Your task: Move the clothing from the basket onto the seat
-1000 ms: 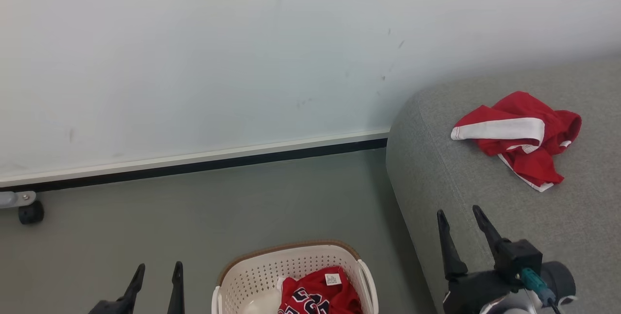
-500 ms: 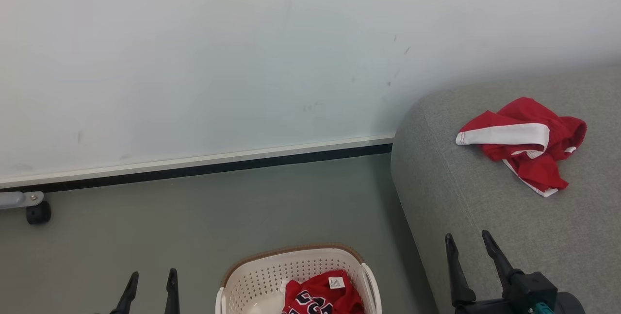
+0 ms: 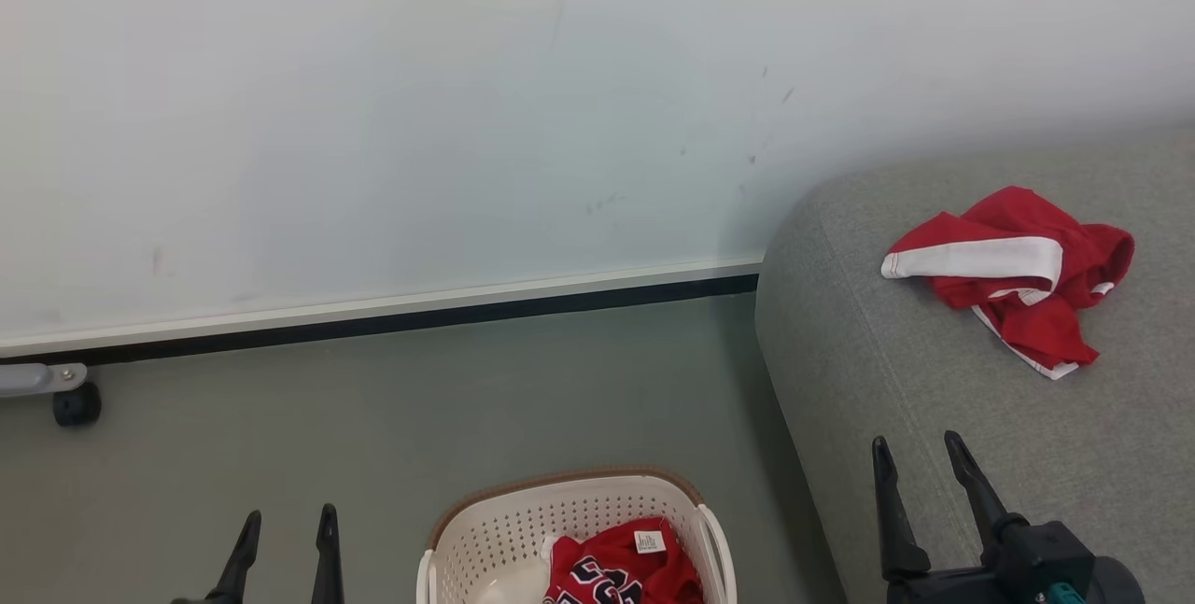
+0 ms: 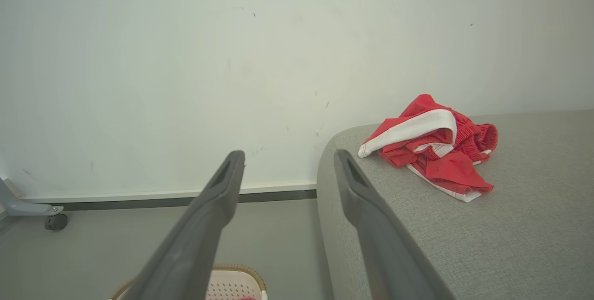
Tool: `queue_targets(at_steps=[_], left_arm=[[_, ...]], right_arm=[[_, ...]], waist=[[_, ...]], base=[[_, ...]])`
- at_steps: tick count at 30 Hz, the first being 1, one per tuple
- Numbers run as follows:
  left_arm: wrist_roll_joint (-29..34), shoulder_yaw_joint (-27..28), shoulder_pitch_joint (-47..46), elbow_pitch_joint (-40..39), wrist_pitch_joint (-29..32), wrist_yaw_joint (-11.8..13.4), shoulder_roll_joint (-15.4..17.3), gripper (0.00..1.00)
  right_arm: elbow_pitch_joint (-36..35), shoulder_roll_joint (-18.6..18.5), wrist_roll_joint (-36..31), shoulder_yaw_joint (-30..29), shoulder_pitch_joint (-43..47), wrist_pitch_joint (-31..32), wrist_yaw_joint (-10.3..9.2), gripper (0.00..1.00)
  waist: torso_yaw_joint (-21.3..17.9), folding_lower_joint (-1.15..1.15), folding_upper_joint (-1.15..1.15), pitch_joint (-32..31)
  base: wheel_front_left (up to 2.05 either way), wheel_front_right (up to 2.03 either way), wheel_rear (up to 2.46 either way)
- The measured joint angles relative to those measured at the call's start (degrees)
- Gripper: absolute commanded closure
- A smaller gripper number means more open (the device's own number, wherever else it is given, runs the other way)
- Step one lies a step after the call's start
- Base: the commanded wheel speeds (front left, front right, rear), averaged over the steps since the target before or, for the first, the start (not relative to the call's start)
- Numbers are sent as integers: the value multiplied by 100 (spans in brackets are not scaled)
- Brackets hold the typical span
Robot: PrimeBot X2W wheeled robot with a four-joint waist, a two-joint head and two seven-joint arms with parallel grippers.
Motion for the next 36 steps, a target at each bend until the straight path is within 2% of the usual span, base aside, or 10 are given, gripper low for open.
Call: queue_targets(at_steps=[19, 22, 36], left_arm=[[226, -90, 23, -40, 0, -59, -26, 0], [274, -127, -195, 4, 0, -68, 9, 0], [694, -734, -1373, 733, 292, -422, 44, 0]], right_arm=[[-365, -22, -102, -141, 74, 0, -43, 0], [-442, -24, -118, -185, -25, 0, -44, 0], [-728, -35, -192, -420, -765, -2, -51, 0]], waist=[[-34, 0, 0, 412], [-47, 0, 0, 591], [-177, 2, 1, 1659]], base=[[0, 0, 0], [0, 0, 0], [0, 0, 0]])
